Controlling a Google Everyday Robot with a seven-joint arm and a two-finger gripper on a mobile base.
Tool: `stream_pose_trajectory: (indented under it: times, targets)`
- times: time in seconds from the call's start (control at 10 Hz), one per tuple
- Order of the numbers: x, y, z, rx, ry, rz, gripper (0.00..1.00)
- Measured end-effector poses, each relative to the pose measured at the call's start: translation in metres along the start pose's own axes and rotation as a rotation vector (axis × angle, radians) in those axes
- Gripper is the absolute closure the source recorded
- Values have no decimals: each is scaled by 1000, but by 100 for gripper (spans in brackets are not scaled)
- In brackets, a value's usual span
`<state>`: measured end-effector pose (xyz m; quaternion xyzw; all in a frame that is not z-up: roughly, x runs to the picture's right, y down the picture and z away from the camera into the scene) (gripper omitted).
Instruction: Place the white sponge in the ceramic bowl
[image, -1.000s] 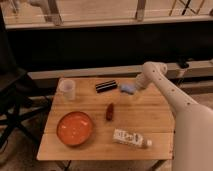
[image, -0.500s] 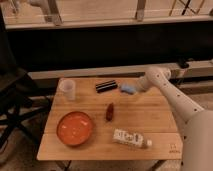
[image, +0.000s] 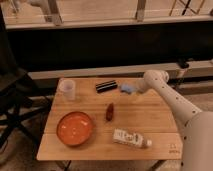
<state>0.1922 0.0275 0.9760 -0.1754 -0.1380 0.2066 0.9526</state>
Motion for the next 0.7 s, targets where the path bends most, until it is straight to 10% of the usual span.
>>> stream_pose_trajectory:
  times: [0.7]
  targets:
    - [-12, -22, 0, 44, -67, 163, 20]
